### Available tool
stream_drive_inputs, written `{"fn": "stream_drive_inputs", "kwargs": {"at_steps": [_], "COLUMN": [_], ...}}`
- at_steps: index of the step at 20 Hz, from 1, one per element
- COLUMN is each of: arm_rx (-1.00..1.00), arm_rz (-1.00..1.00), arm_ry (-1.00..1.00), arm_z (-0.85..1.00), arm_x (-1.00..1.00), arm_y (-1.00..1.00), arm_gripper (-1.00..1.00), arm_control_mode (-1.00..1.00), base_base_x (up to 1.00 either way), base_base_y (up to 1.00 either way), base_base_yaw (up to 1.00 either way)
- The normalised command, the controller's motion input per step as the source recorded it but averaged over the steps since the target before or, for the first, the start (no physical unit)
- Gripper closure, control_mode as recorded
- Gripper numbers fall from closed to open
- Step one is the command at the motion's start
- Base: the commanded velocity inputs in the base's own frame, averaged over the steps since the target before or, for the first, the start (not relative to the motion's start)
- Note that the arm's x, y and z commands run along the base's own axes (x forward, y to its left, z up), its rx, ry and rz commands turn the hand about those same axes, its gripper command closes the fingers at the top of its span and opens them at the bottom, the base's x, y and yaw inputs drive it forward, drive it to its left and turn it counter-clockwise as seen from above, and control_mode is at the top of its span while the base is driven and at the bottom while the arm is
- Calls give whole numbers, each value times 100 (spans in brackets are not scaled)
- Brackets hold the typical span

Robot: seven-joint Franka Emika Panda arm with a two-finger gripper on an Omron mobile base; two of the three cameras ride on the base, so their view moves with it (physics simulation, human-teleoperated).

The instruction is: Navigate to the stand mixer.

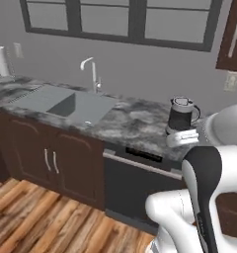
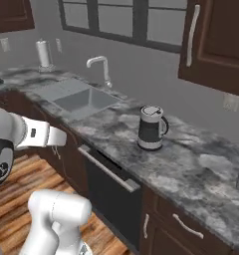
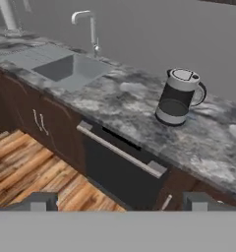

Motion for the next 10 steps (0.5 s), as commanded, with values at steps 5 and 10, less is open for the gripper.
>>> {"fn": "stream_drive_inputs", "kwargs": {"at_steps": [5,10], "arm_rx": [0,0], "arm_rz": [0,0], "arm_ry": [0,0], "arm_z": [0,0], "arm_x": [0,0], "arm_y": [0,0], "arm_gripper": [-100,-100], "arm_control_mode": [100,100], "base_base_x": [0,0], "base_base_y": [0,0], "base_base_yaw": [100,100]}}
